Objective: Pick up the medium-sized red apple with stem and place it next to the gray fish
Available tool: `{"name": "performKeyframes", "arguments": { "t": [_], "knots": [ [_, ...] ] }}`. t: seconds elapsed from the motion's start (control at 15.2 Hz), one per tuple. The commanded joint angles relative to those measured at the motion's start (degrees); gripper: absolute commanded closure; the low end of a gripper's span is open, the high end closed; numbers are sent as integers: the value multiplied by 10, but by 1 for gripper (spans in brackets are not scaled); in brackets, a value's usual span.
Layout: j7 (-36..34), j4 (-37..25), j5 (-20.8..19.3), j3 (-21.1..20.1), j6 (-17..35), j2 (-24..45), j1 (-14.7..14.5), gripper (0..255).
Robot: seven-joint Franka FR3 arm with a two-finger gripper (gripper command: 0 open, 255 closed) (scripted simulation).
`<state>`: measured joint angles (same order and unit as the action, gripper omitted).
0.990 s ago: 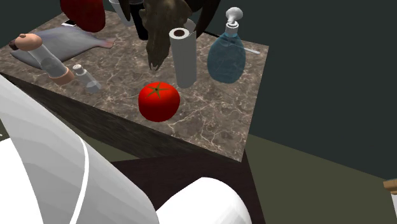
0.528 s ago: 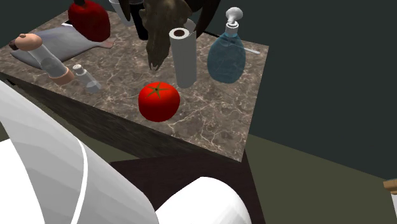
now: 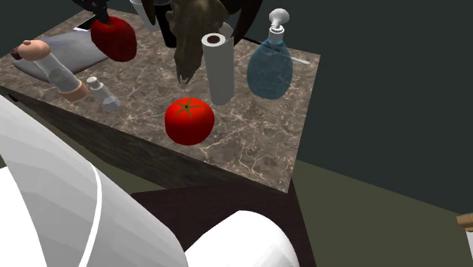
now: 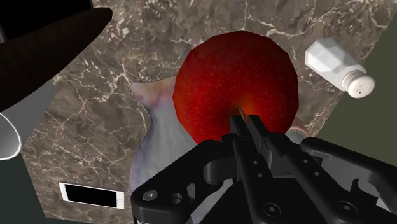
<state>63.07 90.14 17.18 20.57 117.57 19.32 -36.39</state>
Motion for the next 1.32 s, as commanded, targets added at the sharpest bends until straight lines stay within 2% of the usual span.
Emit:
{"name": "performKeyframes", "arguments": {
  "t": [0.0, 0.59, 1.12, 1.19, 1.25],
  "knots": [
    [5, 11, 3, -1, 14, 4, 1, 255],
    [22, 55, 19, -7, 74, 22, 2, 255],
    [22, 56, 19, -7, 75, 22, 2, 255],
    [22, 56, 19, -7, 75, 22, 2, 0],
    [22, 56, 19, -7, 75, 22, 2, 0]
  ]
}}
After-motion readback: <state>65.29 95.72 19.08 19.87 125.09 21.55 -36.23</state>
